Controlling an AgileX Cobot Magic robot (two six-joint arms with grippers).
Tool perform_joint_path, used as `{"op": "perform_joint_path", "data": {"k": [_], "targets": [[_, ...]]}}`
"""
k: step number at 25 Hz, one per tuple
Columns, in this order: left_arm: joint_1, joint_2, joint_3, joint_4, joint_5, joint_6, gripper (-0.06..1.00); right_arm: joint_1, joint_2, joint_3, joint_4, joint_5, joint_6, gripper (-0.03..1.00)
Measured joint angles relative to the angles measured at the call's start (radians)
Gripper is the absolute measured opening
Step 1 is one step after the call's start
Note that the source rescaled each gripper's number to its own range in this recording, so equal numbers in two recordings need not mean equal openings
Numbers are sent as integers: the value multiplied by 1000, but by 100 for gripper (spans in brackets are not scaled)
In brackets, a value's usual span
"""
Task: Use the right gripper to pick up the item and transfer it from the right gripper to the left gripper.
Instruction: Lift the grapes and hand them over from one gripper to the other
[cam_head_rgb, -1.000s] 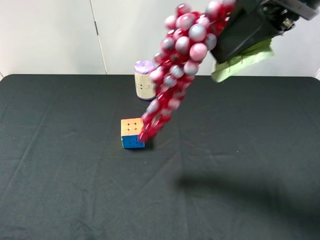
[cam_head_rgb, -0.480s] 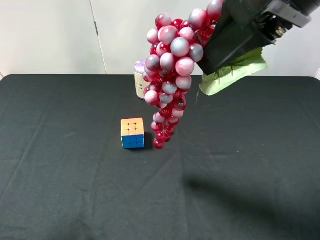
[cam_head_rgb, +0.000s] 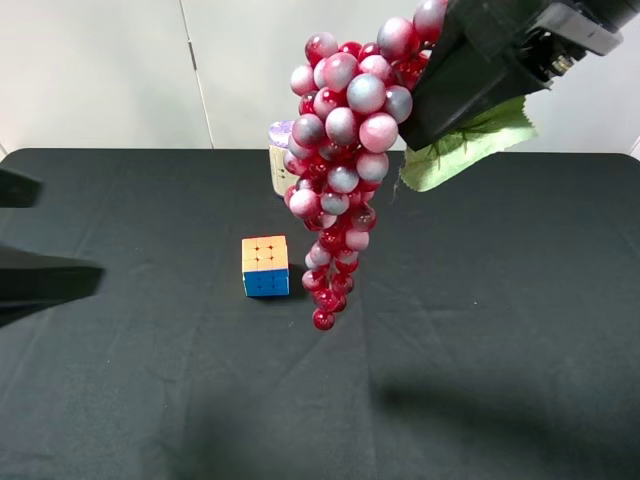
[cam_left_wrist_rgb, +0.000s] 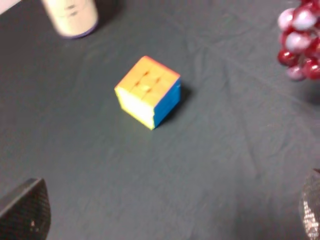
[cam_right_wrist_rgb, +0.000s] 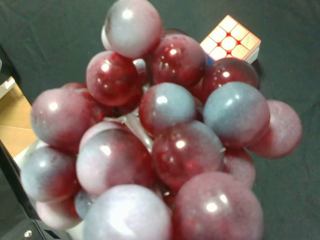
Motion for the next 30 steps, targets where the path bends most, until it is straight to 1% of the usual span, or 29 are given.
{"op": "perform_joint_path", "data": {"k": [3,10,18,23,26,30], "targets": [[-84,77,0,-1,-85,1,100,0,0,0,0,0,-8,0],[-245,253,-2,-1,-278,2,100,0,0,0,0,0,-31,0],[-435,429,-67,-6,-496,2,100,0,0,0,0,0,-34,0],[-543,533,-88,-9,-633,1,100,0,0,0,25,0,-34,0],[-584,587,-89,-9,-760,-40,100,0,0,0,44,0,-34,0],[-592,666,-89,-5,-894,-160,100,0,0,0,52,2,-34,0]]}}
